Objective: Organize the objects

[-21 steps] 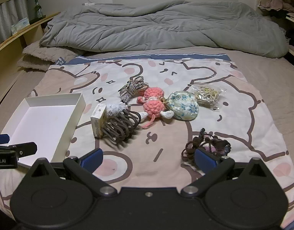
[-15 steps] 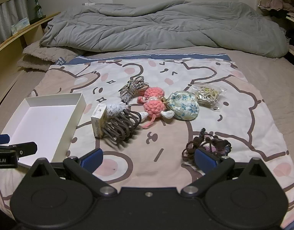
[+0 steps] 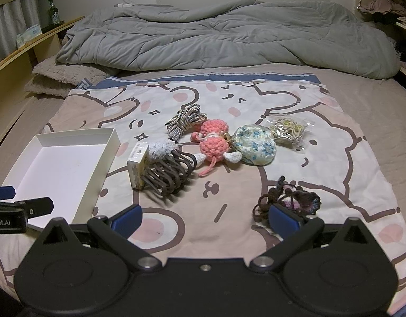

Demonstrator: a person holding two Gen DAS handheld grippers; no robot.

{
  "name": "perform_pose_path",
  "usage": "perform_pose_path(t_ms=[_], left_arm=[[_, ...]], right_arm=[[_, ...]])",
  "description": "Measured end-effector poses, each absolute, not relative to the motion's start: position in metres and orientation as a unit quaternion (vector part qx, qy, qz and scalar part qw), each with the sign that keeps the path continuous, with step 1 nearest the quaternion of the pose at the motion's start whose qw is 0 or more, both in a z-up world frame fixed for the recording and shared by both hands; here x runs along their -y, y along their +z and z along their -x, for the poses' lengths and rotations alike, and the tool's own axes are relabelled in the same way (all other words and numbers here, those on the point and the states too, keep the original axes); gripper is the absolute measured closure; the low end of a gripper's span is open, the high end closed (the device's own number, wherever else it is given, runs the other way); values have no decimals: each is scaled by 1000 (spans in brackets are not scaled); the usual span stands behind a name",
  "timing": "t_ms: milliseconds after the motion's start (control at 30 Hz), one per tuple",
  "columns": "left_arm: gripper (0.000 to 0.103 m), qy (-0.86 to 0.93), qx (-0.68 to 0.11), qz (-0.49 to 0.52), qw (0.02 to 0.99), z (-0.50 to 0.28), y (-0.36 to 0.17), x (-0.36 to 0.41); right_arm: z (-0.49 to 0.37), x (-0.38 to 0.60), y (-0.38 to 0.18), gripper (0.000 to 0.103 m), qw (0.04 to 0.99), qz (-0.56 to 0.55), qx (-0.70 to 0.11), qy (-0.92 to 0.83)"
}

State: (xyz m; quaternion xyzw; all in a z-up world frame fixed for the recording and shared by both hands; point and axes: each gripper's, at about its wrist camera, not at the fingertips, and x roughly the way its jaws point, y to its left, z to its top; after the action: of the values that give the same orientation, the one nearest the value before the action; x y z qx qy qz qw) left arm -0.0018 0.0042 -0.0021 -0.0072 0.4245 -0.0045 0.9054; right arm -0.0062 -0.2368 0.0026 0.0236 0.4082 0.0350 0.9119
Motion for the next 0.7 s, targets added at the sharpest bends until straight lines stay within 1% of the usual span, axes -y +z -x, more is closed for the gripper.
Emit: perform_pose_path(t_ms=[700], left_arm=[[0, -4, -426, 7, 905, 1, -2, -5]], right_arm=[[8, 229, 1, 0, 912, -23, -409, 37]])
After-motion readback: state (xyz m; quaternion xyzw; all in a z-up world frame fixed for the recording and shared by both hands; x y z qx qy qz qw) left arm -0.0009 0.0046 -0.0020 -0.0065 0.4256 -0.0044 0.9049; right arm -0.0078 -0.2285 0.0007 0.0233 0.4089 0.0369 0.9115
